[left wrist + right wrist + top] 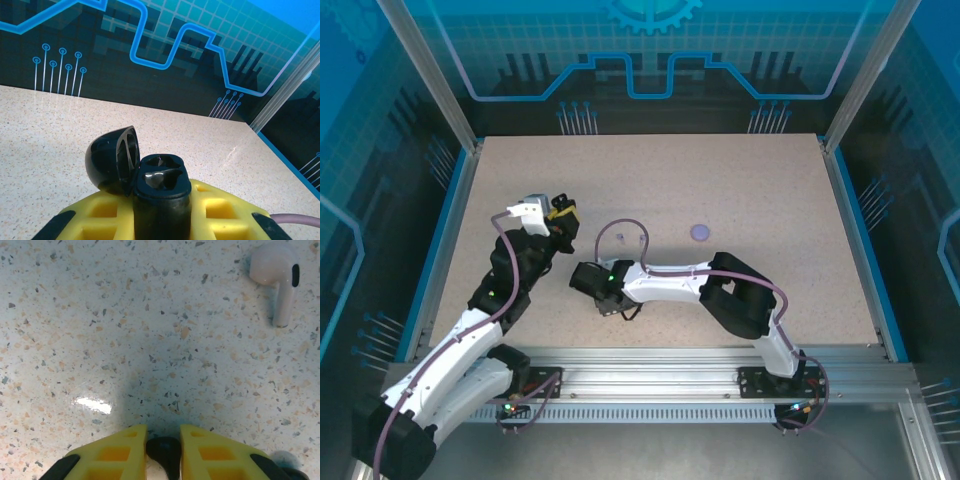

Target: Insert wireless bluetooth earbuds into charging case

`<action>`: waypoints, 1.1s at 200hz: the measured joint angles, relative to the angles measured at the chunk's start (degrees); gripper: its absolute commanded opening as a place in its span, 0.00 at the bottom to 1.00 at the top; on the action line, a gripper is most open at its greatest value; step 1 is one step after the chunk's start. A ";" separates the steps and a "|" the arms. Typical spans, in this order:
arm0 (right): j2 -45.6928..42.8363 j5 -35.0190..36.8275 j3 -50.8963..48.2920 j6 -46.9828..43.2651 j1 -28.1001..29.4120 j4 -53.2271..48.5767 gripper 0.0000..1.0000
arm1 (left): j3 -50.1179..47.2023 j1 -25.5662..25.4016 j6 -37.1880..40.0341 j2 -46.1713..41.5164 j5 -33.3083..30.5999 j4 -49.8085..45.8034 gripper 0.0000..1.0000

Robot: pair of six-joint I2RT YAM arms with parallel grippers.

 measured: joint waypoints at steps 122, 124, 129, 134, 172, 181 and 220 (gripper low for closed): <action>-16.28 4.26 -4.44 -3.76 -3.39 0.07 0.20 | -2.27 0.00 0.74 -0.22 2.51 6.29 0.00; -16.87 4.35 -4.44 -3.87 -3.67 0.09 0.20 | -2.54 0.00 0.81 -0.22 2.64 6.62 0.00; -18.21 4.48 -4.44 -4.46 -4.37 0.13 0.20 | -3.19 0.00 1.03 -0.20 3.04 7.54 0.00; -19.61 4.63 -4.44 -5.09 -5.22 0.17 0.20 | -3.78 0.00 1.33 -0.13 3.41 8.44 0.00; -28.13 4.39 -4.44 -9.40 -11.85 0.48 0.20 | -6.56 0.00 2.05 1.88 6.80 14.45 0.00; -29.64 3.93 -4.44 -10.45 -13.27 0.61 0.20 | -6.91 0.00 2.45 2.58 7.67 15.98 0.00; -34.32 0.83 -3.45 -14.51 -17.81 0.72 0.20 | -9.64 -0.28 5.01 8.07 13.38 27.19 0.00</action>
